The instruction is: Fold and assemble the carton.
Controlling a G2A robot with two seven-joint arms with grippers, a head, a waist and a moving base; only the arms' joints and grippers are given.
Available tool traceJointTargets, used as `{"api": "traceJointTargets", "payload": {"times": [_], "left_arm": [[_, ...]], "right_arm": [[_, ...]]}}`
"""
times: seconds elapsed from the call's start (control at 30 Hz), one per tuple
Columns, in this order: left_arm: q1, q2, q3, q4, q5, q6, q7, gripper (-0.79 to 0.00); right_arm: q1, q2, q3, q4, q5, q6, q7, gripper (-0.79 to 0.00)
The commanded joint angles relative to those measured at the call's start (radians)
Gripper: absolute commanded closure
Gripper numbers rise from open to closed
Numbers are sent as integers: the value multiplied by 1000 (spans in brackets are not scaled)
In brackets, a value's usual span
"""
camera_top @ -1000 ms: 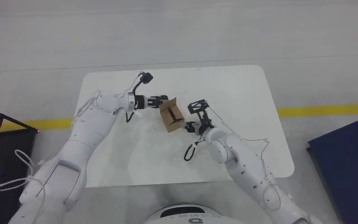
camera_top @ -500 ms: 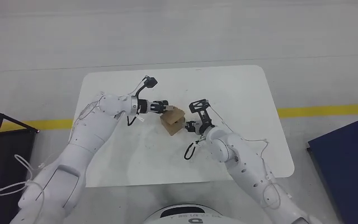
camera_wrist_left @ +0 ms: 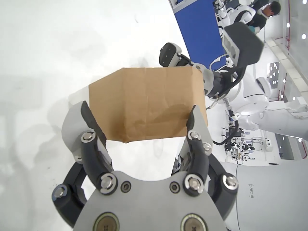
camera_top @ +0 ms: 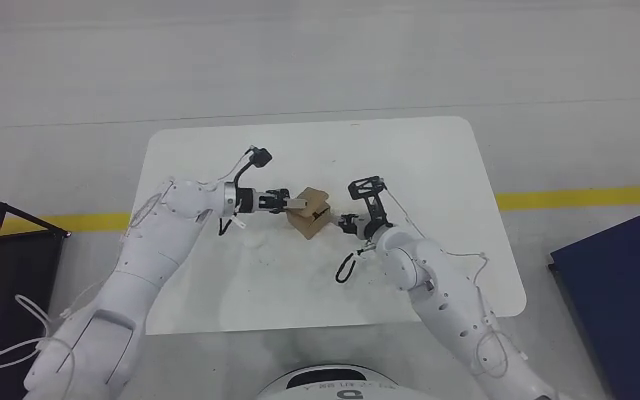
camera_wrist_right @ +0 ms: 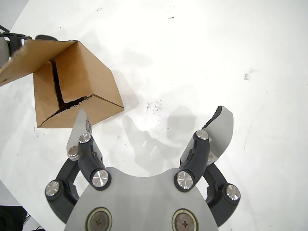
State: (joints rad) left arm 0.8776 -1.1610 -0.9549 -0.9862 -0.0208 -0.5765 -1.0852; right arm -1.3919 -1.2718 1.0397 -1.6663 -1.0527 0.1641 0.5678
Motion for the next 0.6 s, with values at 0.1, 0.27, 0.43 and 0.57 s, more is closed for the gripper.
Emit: {"api": "traceJointTargets", "payload": {"times": [0.1,0.27,0.43,0.57], "left_arm": [[-4,-1,20,-14,46,40,3,-419],[-15,-3,40,-24,103,84,14,-382],[-17,-4,54,-39,133,112,22,-379],[-18,-4,57,-51,137,120,23,-379]], "right_arm": [[2,-2,-2,2,-2,2,2,-785],[-25,2,40,-23,-1,27,-12,-785],[-89,13,111,-85,3,44,-35,-785],[-132,20,139,-138,11,8,-44,-785]]}}
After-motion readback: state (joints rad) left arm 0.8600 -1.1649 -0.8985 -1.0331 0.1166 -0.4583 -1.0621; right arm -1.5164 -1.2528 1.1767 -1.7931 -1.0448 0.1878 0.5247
